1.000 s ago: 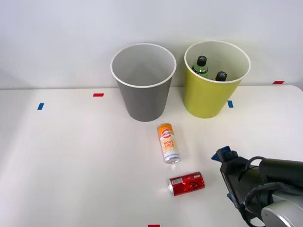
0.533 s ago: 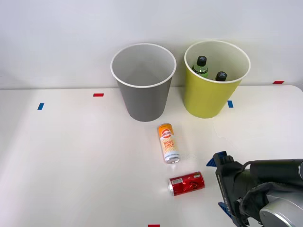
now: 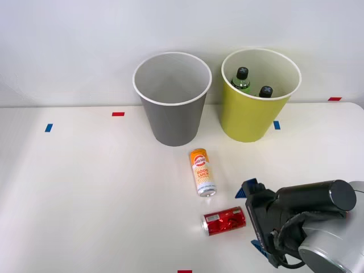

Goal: Put cans in the gray bin, plastic bottles in the light green bin

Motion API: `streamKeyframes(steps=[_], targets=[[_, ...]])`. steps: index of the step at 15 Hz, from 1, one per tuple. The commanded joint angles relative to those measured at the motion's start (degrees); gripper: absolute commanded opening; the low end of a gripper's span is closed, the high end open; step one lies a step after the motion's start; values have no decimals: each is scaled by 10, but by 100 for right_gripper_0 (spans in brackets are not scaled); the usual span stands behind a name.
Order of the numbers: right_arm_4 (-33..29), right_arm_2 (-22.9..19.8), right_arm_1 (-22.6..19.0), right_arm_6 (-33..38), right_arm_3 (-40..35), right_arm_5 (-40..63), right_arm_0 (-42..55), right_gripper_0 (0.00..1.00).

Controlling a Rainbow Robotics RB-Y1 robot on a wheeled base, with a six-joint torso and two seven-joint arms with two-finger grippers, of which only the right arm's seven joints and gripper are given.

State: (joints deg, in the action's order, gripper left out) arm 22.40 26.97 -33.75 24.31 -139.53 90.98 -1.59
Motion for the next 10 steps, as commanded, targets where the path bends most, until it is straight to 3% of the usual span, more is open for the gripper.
streamKeyframes(steps=[1,3,10], targets=[[15,22,-22,-10,3,-1,-17,100],[16,50,-17,-6,36,-19,-34,100],[23,53,23,5,61,-33,-45,100]])
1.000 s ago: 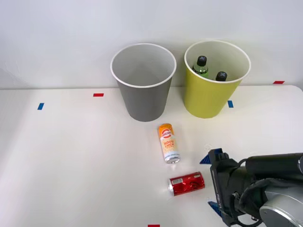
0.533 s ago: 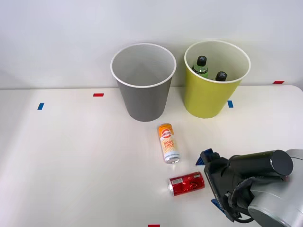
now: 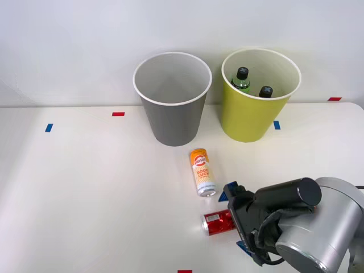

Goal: Put cans in the gray bin, plastic bottles in the light green bin

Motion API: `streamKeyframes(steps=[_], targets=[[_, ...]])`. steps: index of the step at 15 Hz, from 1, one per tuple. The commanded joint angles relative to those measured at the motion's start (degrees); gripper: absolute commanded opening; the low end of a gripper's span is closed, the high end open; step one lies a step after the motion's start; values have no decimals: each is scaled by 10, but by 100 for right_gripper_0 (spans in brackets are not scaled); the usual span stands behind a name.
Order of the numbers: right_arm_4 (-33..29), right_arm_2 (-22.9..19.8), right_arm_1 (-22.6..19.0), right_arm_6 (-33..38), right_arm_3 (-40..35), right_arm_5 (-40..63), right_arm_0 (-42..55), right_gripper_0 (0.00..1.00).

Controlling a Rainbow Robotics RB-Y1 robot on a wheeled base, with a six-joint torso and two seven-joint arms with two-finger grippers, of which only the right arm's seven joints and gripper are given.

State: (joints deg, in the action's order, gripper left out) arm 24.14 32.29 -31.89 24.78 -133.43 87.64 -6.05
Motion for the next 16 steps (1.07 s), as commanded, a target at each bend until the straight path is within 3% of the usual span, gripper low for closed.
streamKeyframes(steps=[1,11,16], targets=[[7,0,6,-2,0,0,1,100],[-21,0,66,-23,86,-3,-28,100],[-20,1,58,-32,86,-3,-27,100]])
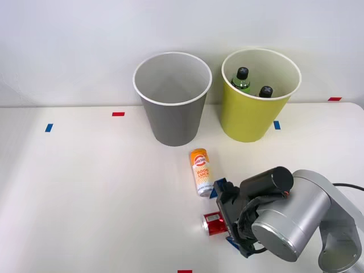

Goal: Put cans in the gray bin, plastic bottles in the light green bin

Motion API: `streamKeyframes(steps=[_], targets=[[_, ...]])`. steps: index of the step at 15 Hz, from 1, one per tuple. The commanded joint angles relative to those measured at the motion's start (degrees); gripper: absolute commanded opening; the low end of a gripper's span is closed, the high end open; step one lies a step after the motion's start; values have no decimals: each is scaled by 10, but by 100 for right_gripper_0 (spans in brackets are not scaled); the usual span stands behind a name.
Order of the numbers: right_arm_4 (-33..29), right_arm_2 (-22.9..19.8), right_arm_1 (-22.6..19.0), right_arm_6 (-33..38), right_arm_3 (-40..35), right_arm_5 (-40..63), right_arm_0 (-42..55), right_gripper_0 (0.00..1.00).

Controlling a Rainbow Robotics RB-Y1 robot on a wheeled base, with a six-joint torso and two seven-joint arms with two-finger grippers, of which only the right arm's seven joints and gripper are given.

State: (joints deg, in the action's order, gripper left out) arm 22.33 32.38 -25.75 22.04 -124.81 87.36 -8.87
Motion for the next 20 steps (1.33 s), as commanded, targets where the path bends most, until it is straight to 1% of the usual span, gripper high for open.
streamKeyframes(steps=[1,6,7,9,11,12,13,14,17,20], targets=[[-4,0,-3,-8,0,0,3,100],[-18,1,2,-17,0,0,10,100],[-19,3,4,-21,0,0,10,95],[-41,15,4,-52,0,0,9,68],[-42,16,5,-63,0,0,9,53],[-43,16,7,-66,0,0,10,42],[-48,16,10,-67,0,0,10,22],[-50,16,11,-69,0,0,11,7],[-61,16,13,-78,-1,0,14,0],[-74,16,14,-89,-1,0,18,0]])
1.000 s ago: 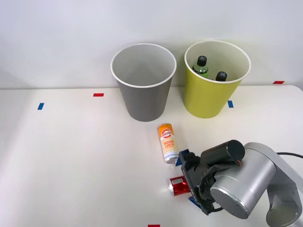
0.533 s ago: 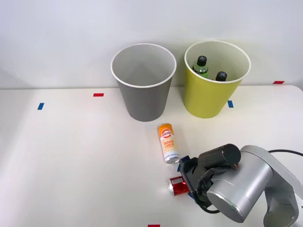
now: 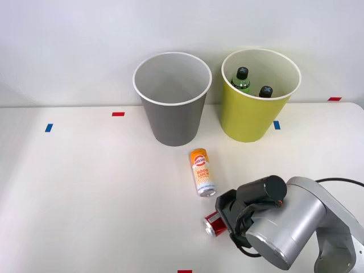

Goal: Put cans in the gray bin, plastic bottles in the light green bin

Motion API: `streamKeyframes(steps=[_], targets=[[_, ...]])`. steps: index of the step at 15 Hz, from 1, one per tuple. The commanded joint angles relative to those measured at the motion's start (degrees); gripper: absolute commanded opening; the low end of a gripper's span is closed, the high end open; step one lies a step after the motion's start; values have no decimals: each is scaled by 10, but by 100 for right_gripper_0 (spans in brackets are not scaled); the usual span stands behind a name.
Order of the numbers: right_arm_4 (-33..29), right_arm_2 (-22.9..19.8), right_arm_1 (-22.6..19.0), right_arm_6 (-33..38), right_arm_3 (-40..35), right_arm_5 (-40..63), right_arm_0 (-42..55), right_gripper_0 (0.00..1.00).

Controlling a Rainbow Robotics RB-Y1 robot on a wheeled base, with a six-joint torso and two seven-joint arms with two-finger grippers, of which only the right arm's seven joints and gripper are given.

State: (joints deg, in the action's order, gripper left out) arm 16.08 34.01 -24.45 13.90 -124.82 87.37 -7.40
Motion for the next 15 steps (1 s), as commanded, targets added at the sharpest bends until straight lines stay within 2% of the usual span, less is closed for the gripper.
streamKeyframes(steps=[1,5,8,10,12,15], targets=[[-16,0,1,-11,-1,0,2,0],[-47,0,-5,-41,-10,0,6,0],[-108,-11,-24,-145,-51,-24,37,0],[-171,-27,-38,-229,-80,-68,73,0],[-235,-38,-51,-281,-104,-111,112,0],[-291,-55,-66,-335,-143,-181,172,0]])
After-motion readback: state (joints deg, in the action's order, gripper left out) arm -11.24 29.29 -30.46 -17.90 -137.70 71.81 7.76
